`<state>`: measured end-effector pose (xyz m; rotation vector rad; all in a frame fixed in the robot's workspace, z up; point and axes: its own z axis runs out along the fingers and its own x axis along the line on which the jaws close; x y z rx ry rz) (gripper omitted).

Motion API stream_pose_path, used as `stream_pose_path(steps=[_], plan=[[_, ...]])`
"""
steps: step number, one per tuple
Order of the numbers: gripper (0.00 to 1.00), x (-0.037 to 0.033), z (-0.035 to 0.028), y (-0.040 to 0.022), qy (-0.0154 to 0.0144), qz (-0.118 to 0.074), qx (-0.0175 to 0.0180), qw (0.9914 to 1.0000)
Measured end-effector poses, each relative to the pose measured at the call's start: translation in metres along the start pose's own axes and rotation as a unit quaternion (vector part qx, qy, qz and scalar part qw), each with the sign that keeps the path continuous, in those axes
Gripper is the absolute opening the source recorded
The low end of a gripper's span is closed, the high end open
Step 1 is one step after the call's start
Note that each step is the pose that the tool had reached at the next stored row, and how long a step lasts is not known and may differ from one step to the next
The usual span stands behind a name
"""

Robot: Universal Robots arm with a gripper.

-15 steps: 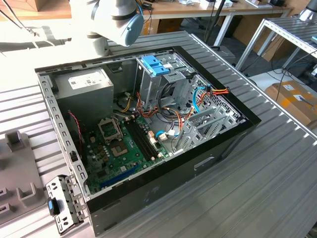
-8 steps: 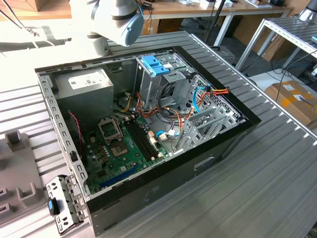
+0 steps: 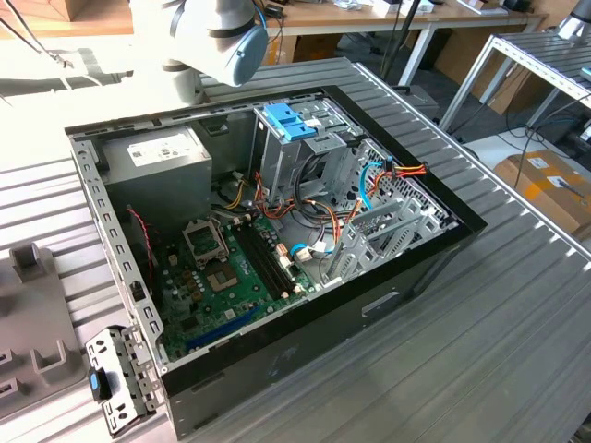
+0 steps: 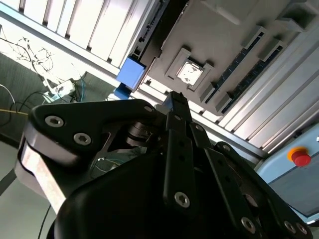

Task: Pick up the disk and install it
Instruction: 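Pick up the disk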

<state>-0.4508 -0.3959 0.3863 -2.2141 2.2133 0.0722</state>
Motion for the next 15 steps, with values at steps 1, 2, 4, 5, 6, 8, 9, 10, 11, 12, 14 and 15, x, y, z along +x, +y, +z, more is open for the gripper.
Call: stream_pose_path(steps=[1,2,4,5,6,8,9,10,11,12,14,15], plan=[[0.11,0.0,0.0,0.0,0.0001,-0.003,-0.0001,0.99999],[0.11,0.0,0.0,0.0,0.0002,-0.005,-0.0002,0.99999],[0.11,0.0,0.0,0.0,0.0003,-0.011,-0.0004,0.99994],[0.11,0.0,0.0,0.0,0.0003,-0.013,-0.0005,0.99991],[0.11,0.0,0.0,0.0,0.0004,-0.016,-0.0007,0.99987],[0.11,0.0,0.0,0.0,0.0005,-0.021,-0.0008,0.99979],[0.11,0.0,0.0,0.0,0.0006,-0.024,-0.0009,0.99972],[0.11,0.0,0.0,0.0,0.0007,-0.026,-0.001,0.99966],[0.11,0.0,0.0,0.0,0.0008,-0.029,-0.0012,0.99958],[0.11,0.0,0.0,0.0,0.0008,-0.031,-0.0012,0.99951],[0.11,0.0,0.0,0.0,0.0009,-0.036,-0.0014,0.99934],[0.11,0.0,0.0,0.0,0.001,-0.039,-0.0015,0.99924]])
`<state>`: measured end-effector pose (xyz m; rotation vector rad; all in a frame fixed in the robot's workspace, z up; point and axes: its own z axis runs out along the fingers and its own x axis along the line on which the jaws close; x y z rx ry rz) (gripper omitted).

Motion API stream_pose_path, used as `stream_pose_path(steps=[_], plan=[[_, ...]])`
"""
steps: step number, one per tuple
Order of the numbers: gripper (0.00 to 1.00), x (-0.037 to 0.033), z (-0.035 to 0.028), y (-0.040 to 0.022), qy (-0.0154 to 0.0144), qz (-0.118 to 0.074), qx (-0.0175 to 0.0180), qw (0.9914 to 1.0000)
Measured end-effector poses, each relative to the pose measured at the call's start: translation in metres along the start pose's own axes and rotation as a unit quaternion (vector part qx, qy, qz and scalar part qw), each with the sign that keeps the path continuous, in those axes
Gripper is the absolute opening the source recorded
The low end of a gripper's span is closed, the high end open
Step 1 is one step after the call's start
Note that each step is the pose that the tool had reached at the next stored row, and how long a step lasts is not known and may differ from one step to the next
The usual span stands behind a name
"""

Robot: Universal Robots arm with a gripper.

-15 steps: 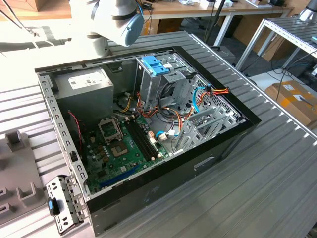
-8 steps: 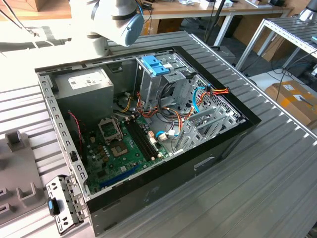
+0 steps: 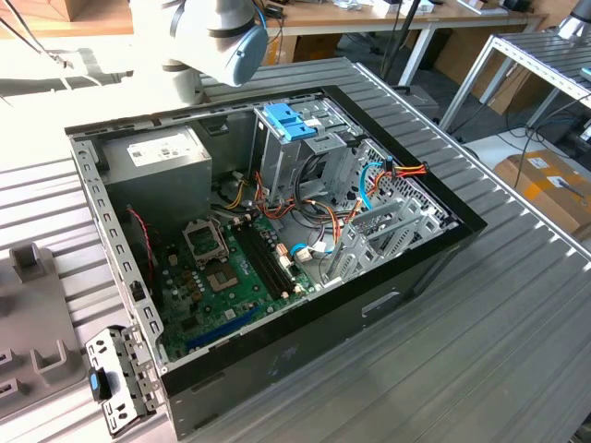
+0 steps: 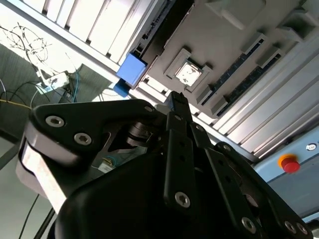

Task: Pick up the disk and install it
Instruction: 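Pick up the disk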

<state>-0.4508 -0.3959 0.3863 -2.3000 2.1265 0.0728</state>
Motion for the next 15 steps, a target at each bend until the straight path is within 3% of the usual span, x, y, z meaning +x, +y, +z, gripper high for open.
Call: stream_pose_path(steps=[15], plan=[[0.11,0.0,0.0,0.0,0.001,-0.041,-0.0017,0.99917]])
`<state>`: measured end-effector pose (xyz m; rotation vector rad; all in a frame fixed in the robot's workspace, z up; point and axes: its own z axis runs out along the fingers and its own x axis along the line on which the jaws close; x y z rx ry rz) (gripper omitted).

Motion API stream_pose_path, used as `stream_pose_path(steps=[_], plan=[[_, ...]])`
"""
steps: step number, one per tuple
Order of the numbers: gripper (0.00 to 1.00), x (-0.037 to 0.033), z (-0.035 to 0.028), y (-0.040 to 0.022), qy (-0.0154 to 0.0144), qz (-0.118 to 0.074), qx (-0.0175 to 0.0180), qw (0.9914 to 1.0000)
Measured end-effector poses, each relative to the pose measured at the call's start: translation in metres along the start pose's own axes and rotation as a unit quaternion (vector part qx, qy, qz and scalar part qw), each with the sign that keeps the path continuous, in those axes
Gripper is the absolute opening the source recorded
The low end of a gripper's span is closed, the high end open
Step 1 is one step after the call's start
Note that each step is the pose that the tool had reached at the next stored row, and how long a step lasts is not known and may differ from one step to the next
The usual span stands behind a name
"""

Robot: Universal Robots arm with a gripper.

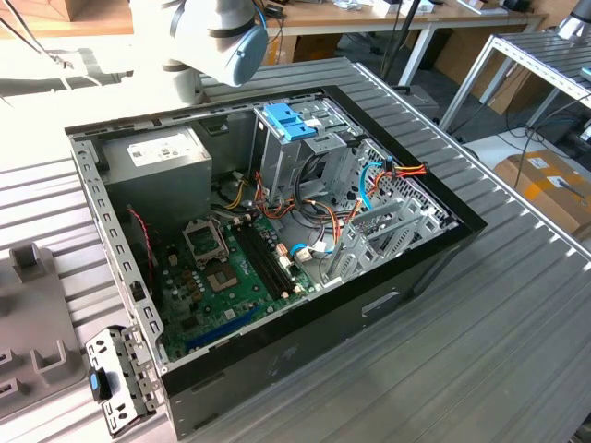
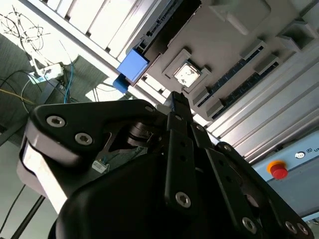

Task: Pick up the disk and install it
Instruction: 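Pick up the disk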

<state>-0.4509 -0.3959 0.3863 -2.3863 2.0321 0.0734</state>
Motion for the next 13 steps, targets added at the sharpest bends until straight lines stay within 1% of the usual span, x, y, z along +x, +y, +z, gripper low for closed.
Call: stream_pose_path(steps=[6,13], plan=[[0.11,0.0,0.0,0.0,0.0004,-0.017,-0.0006,0.99986],[0.11,0.0,0.0,0.0,0.001,-0.038,-0.0015,0.99929]])
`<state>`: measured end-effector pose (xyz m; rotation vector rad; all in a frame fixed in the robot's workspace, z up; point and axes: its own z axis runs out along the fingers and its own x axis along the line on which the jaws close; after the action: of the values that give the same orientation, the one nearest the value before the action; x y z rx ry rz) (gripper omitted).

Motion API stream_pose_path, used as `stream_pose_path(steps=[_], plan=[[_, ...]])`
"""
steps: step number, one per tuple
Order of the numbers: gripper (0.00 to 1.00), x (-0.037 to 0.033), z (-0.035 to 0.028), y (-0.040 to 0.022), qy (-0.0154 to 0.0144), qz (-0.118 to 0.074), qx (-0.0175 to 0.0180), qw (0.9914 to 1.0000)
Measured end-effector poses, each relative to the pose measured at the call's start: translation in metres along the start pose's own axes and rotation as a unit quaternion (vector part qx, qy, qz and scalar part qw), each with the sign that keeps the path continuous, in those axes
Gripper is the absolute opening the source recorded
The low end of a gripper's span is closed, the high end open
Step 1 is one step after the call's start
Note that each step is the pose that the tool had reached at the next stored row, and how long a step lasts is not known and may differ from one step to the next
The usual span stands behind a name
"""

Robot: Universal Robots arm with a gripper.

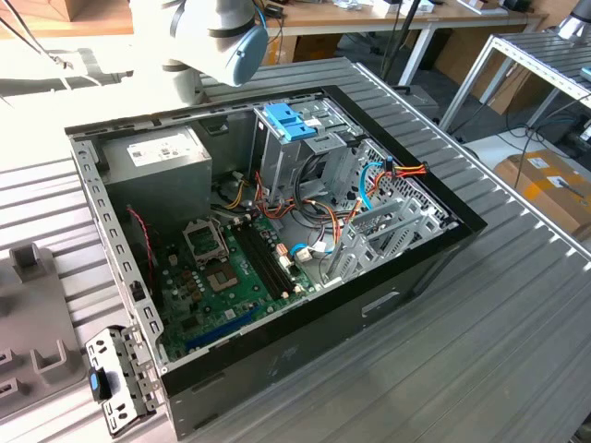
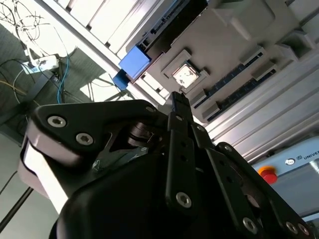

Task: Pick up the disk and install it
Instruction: 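Pick up the disk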

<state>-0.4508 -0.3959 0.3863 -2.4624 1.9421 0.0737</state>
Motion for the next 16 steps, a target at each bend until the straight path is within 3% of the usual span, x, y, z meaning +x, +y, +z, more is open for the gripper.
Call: stream_pose_path(steps=[8,12,16], plan=[[0.11,0.0,0.0,0.0,0.0002,-0.009,-0.0004,0.99996],[0.11,0.0,0.0004,0.0,0.0,0.024,0.0008,0.99971],[0.11,0.0,0.0006,0.0,-0.0006,0.051,0.0018,0.99871]])
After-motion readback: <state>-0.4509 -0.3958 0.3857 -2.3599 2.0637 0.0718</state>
